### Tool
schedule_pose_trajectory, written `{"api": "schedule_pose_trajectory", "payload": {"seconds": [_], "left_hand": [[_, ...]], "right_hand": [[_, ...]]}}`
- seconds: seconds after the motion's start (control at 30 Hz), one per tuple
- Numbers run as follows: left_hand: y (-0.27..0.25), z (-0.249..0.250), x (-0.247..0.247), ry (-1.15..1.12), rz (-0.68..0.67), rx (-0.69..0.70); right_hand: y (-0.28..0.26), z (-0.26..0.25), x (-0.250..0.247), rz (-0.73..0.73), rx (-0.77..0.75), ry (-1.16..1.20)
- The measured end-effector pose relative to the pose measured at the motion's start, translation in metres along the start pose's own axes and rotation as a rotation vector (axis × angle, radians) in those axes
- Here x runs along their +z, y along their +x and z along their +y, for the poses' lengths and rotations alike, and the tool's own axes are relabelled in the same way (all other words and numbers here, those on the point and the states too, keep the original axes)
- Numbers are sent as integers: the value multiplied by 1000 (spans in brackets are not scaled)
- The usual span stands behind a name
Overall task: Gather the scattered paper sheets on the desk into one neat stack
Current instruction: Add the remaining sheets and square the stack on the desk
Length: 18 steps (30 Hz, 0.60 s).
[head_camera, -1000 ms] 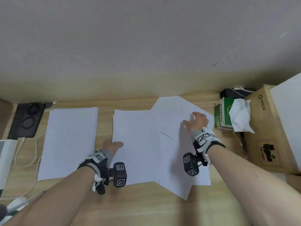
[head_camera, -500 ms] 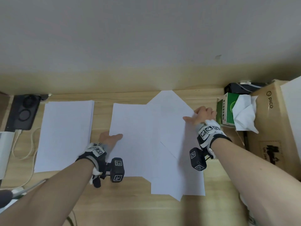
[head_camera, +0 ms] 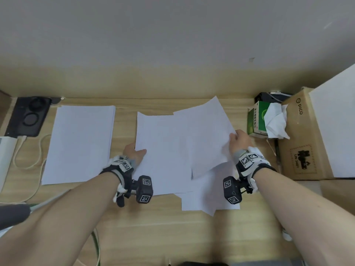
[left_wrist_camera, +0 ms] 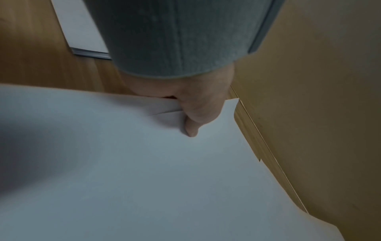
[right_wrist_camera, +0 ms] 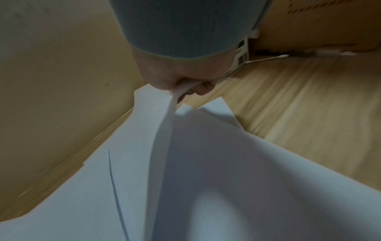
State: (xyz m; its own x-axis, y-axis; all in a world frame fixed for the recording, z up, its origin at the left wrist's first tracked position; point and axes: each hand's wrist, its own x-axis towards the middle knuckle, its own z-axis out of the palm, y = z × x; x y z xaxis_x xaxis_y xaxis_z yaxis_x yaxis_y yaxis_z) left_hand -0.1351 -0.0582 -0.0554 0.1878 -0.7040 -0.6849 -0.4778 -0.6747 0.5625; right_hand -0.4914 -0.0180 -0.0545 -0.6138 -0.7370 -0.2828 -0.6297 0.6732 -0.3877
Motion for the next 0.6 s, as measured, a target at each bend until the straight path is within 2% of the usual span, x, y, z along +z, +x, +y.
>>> {"api": "schedule_pose_trajectory", "payload": {"seconds": [0.27,0.43,0.5,0.6], "left_hand": [[-18,-28,-7,1,-22,113],[-19,-41,-23,100,40,89],[-18,-50,-30,115,56,74],[-27,-57,-39,49,-2,88]], "right_hand": [[-49,27,14,165,123,271],[-72,38,12,248,215,362],[-80,39,11,243,245,415],[-99,28,14,136,278,527]]}}
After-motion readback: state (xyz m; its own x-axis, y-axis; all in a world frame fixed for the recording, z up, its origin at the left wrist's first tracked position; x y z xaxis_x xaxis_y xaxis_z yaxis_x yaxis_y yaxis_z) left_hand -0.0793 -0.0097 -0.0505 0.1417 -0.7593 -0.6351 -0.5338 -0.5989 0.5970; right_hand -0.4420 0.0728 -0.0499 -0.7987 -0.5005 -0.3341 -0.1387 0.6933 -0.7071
